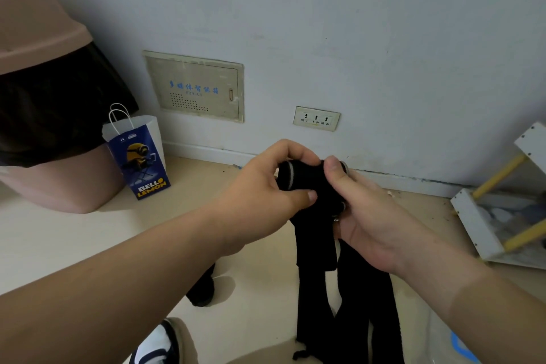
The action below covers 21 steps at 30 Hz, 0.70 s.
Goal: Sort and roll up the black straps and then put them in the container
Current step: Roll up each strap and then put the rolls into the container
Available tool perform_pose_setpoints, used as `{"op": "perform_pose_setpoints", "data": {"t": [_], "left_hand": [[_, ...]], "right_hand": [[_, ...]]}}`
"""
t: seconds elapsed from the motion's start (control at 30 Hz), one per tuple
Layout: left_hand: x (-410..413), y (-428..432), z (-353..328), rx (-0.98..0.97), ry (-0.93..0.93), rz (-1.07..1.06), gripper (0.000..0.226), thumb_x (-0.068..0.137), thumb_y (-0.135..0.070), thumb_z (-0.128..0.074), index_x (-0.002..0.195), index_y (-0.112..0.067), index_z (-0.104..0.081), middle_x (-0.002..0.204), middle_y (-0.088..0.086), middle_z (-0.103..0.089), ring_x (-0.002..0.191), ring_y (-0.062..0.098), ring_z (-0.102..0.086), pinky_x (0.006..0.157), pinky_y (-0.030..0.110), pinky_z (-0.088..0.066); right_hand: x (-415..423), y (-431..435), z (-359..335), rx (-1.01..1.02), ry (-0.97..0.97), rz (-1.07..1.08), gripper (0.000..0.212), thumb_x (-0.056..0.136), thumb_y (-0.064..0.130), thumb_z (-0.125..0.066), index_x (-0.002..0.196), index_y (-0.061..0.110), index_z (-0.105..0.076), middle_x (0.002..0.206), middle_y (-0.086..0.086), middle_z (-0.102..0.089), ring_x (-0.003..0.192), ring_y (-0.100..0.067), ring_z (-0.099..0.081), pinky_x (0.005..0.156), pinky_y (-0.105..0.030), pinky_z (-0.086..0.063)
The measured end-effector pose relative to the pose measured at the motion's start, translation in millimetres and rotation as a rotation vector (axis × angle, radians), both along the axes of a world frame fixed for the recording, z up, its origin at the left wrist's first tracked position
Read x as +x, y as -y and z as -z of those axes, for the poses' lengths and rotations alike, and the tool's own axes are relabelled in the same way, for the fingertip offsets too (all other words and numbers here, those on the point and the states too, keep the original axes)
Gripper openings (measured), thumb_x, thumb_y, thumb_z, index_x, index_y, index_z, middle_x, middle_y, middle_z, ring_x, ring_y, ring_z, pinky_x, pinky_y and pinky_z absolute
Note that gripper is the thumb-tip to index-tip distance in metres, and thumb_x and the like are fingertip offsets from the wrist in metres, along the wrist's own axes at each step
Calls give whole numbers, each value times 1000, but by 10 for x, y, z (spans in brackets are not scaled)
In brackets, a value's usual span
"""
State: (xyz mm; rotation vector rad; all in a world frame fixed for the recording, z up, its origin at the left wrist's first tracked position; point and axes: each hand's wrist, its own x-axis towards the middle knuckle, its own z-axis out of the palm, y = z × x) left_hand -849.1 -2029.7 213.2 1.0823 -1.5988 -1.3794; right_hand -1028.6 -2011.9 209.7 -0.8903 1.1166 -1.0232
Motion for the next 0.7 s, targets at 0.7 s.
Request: {"op": "perform_pose_setpoints", "data": {"t": [0.7], "left_hand": [[-22, 6, -39, 191, 12, -89, 26, 101, -37, -67, 119, -19, -67, 105, 0, -79, 93, 13, -78, 79, 37, -66]], "right_hand": [[-83, 1, -18, 26, 85, -91, 47, 88, 30, -78, 127, 6, -69, 119, -20, -72, 114, -38, -72, 102, -67, -55]]}}
